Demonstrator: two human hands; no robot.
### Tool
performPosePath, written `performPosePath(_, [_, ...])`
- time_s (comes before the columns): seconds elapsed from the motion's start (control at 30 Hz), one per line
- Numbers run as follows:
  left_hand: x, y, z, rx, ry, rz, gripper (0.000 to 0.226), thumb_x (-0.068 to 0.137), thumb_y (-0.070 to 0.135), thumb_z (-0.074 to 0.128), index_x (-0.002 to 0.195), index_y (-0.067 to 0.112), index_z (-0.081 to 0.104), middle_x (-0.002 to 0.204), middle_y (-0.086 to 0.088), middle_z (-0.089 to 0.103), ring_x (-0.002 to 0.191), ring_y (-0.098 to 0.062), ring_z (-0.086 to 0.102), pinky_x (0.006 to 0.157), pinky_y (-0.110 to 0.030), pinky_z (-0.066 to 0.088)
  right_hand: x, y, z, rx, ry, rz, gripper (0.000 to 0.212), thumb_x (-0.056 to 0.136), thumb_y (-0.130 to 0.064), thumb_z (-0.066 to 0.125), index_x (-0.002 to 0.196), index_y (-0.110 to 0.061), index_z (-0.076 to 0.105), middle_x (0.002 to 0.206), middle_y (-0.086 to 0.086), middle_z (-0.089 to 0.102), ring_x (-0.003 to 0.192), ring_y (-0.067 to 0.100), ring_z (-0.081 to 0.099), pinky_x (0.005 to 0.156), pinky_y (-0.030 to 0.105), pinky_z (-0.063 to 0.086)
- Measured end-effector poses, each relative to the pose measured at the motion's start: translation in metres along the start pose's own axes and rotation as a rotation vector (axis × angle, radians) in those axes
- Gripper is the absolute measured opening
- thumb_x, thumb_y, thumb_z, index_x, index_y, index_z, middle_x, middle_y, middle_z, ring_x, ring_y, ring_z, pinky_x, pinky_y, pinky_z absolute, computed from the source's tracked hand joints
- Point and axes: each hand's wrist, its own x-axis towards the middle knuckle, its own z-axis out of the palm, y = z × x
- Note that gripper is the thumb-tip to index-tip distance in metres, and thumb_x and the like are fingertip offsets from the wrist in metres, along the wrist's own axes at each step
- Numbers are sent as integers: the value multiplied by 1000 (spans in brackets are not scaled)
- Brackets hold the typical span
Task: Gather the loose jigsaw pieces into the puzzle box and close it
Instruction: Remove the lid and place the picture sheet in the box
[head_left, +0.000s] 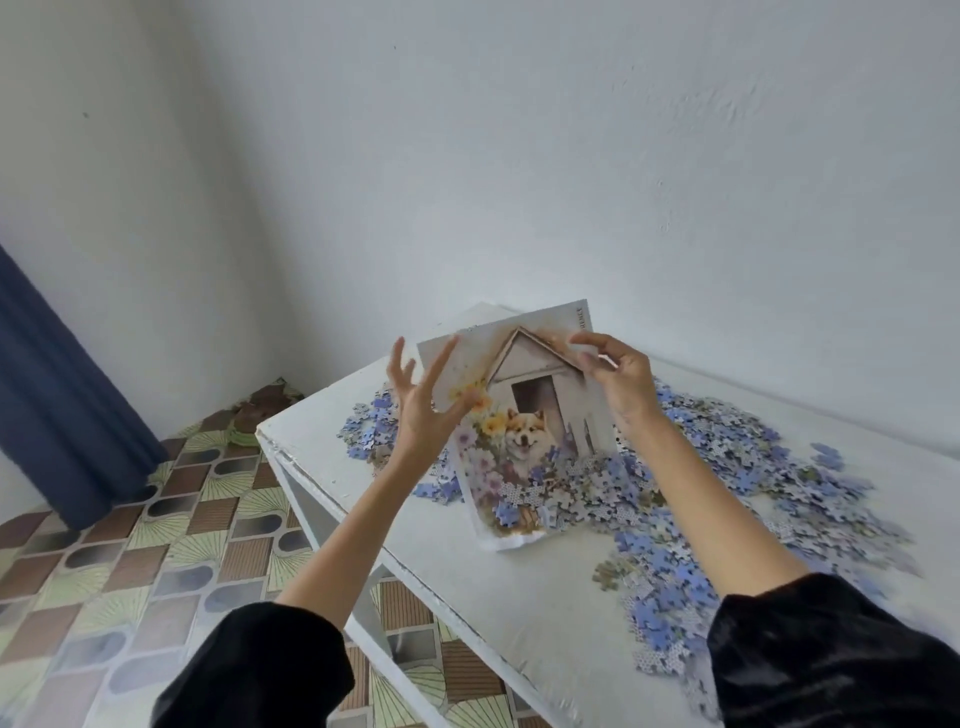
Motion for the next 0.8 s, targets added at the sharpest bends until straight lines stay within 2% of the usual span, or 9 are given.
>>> performPosePath(0.13, [1,3,12,-34,-148,-14,77,80,9,69,136,39,25,116,2,44,102,-21,42,98,-47,41,-4,-1,-10,-68,25,-87,13,77,-30,63,84,-39,71,94,-13,70,97,10,61,78,22,47])
performPosePath(0.23, [5,2,20,-71,-133,70,65,78,-3,67,126,34,44,116,22,48,111,-17,45,95,-44,45,-8,15,-23,-557,-176,-51,31,85,-19,60,114,-31,61,126,5,55,122,21,40,103,39,30])
performPosePath(0.33, [8,3,27,-80,-104,85,62,77,-9,65,121,32,48,116,25,48,112,-9,47,105,-42,36,-20,33,-34,-627,-271,19,47,81,-3,64,116,-34,58,133,3,50,126,20,37,109,51,25])
performPosePath(0.43, [10,-6,31,-63,-122,92,61,79,-2,66,124,33,45,118,25,48,84,5,44,102,-47,39,-28,35,-40,-627,-160,2,50,81,10,58,110,-31,59,119,0,60,108,14,49,101,37,35])
performPosePath(0.53, [8,-15,36,-28,-267,118,78,75,8,72,136,31,29,125,17,46,95,-4,44,85,-25,43,-29,29,-41,-600,-61,-42,42,83,4,58,109,-29,59,111,-12,59,107,17,57,107,31,27])
performPosePath(0.6, [9,-18,40,-1,-329,107,87,73,6,74,138,30,20,121,8,46,97,-2,42,80,-13,40,-27,24,-44,-586,-8,-54,38,85,-1,57,111,-29,58,107,-13,61,84,13,60,107,35,28])
performPosePath(0.67, [14,-14,45,1,-322,121,87,73,0,72,138,30,22,118,1,44,97,-5,42,80,-12,42,-25,18,-45,-630,28,-66,40,87,-1,55,117,-26,56,103,-7,61,63,1,42,98,16,34])
performPosePath(0.73, [23,-2,48,-12,-296,145,87,73,-7,69,137,31,25,116,-3,42,98,-12,44,76,-13,45,-23,9,-45,-692,47,-115,44,87,3,54,123,-22,54,116,9,61,69,-7,36,82,-4,30])
performPosePath(0.8, [33,13,51,-30,-300,148,89,72,-8,69,139,30,26,115,-4,39,93,-6,44,69,-5,45,-22,2,-44,-720,56,-110,49,86,5,53,127,-22,52,135,16,47,100,6,50,94,4,33])
